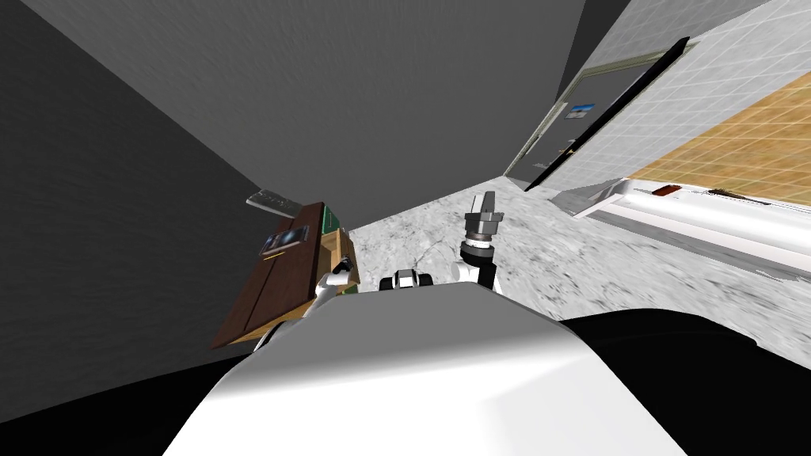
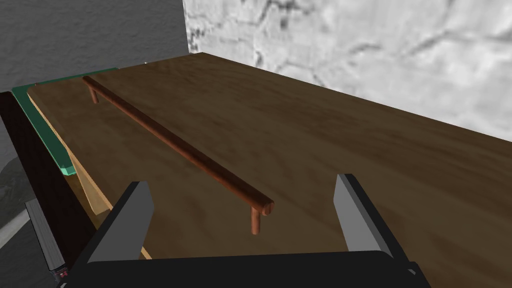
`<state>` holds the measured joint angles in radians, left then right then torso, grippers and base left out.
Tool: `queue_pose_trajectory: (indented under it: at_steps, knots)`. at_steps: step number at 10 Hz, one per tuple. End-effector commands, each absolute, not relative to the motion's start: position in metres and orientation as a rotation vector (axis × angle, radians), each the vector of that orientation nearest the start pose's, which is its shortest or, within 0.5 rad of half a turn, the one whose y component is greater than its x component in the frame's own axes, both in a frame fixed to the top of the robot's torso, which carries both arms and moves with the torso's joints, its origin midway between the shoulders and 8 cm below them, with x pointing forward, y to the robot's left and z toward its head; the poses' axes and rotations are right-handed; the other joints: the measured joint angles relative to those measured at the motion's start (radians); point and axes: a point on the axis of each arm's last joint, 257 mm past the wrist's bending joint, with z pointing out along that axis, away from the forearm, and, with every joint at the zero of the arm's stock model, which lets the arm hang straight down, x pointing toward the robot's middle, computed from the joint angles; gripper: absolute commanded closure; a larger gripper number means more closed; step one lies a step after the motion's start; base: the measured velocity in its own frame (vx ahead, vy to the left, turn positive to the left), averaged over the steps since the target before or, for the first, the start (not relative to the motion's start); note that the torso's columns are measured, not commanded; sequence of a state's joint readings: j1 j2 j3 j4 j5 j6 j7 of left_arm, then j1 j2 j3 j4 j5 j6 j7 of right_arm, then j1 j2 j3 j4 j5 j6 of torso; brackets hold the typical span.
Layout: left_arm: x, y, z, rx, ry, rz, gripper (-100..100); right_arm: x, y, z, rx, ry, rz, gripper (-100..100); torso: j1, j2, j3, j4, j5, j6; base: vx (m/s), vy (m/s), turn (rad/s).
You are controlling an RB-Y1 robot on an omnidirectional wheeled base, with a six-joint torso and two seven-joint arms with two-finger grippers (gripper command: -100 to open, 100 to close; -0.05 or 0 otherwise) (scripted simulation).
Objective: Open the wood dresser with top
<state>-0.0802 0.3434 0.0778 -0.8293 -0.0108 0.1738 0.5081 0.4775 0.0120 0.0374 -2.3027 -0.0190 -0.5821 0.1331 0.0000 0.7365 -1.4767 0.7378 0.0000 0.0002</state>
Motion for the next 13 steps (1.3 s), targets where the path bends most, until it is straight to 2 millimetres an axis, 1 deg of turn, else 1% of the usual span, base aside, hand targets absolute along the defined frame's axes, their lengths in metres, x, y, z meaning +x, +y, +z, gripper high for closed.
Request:
queue_pose_trajectory:
  at_steps: [1, 2, 3, 5, 6, 7, 8, 10, 12, 13]
  knots:
    - [0.427, 0.466, -0.511, -2.017, 1.282, -0.589, -100, 0.326, -0.265, 0.056, 0.539, 0.53, 1.259, 0, 0.0, -0.001, -0.001, -0.001, 0.0, 0.0, -0.065, -0.001, 0.036]
    - [0.437, 0.464, -0.507, -2.016, 1.281, -0.596, -100, 0.326, -0.265, 0.056, 0.539, 0.53, 1.259, 0, 0.0, 0.002, 0.001, 0.0, 0.0, 0.0, -0.097, -0.001, 0.015]
    - [0.443, 0.468, -0.507, -2.027, 1.287, -0.577, -100, 0.326, -0.265, 0.056, 0.539, 0.53, 1.259, 0, 0.0, 0.004, 0.002, 0.001, 0.0, 0.0, -0.156, 0.015, 0.019]
    - [0.464, 0.463, -0.498, -2.02, 1.284, -0.593, -100, 0.326, -0.265, 0.056, 0.539, 0.53, 1.259, 0, -0.001, 0.004, 0.002, 0.001, 0.0, -0.001, -0.088, -0.01, 0.006]
    - [0.469, 0.466, -0.497, -2.03, 1.289, -0.577, -100, 0.326, -0.265, 0.056, 0.539, 0.53, 1.259, 0, -0.001, -0.002, -0.001, -0.001, 0.0, 0.0, -0.081, -0.022, 0.026]
    - [0.483, 0.462, -0.489, -2.025, 1.287, -0.589, -100, 0.326, -0.265, 0.056, 0.539, 0.53, 1.259, 0, -0.001, -0.001, -0.001, -0.001, 0.0, 0.0, -0.088, -0.017, 0.02]
    - [0.485, 0.466, -0.49, -2.043, 1.293, -0.562, -100, 0.326, -0.265, 0.056, 0.539, 0.53, 1.259, 0, 0.0, 0.001, 0.0, 0.0, 0.0, 0.0, -0.106, -0.003, 0.02]
    - [0.51, 0.459, -0.472, -2.02, 1.286, -0.6, -100, 0.326, -0.265, 0.056, 0.539, 0.53, 1.259, 0, 0.001, 0.003, 0.002, 0.001, 0.0, 0.0, -0.084, 0.004, 0.006]
    - [0.508, 0.46, -0.473, -2.026, 1.288, -0.592, -100, 0.326, -0.265, 0.056, 0.539, 0.53, 1.259, 0, 0.0, -0.002, -0.002, -0.001, 0.0, 0.0, -0.007, 0.002, 0.0]
    - [0.509, 0.46, -0.473, -2.024, 1.287, -0.595, 0, 0.326, -0.265, 0.056, 0.539, 0.53, 1.259, 0, 0.0, -0.002, -0.001, -0.001, 0.0, 0.0, 0.0, 0.0, 0.0]
